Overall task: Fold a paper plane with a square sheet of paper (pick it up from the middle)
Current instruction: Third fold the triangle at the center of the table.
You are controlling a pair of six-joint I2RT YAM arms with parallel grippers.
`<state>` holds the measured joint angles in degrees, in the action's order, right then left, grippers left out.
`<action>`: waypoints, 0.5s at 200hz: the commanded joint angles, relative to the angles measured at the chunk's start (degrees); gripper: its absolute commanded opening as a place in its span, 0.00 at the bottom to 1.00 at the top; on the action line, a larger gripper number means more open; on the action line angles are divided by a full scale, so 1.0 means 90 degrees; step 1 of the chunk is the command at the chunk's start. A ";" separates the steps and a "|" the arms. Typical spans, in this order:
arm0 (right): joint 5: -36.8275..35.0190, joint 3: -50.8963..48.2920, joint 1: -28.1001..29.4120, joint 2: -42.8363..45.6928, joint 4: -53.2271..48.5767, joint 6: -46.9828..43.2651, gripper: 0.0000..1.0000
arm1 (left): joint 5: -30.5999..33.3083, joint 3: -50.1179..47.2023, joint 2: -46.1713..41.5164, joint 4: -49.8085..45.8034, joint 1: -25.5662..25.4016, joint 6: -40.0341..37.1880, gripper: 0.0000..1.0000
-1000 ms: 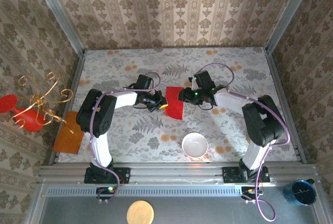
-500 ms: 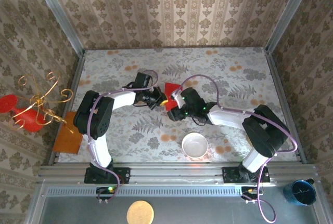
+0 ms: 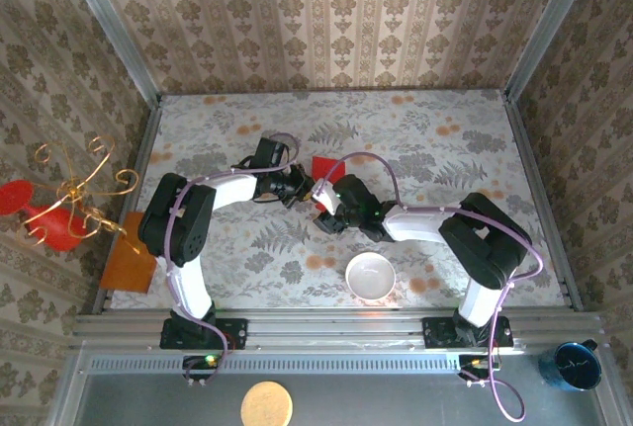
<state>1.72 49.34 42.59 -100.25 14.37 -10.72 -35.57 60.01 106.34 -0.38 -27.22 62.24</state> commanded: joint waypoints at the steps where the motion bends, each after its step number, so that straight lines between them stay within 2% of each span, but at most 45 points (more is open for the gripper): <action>1: -0.0458 -0.0021 -0.0012 0.0027 0.0528 -0.0410 0.50 | 0.0036 -0.0105 -0.0195 -0.0015 0.0046 0.0077 0.00; 19: -0.0488 -0.0334 -0.0092 0.0324 0.0907 -0.0480 0.46 | 0.0085 -0.0097 -0.0234 -0.0124 0.0057 0.0000 0.00; 54: -0.0194 -0.0404 -0.0186 0.0442 0.0846 -0.0503 0.36 | 0.0056 -0.0066 -0.0234 -0.0126 0.0064 -0.0029 0.00; 100: 0.0016 -0.0356 -0.0181 0.0298 0.0973 -0.0367 0.32 | 0.0056 -0.0064 -0.0272 -0.0134 0.0065 -0.0016 0.00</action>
<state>0.43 45.89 40.99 -97.65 20.93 -13.98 -35.33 60.01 106.00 -0.82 -27.22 62.22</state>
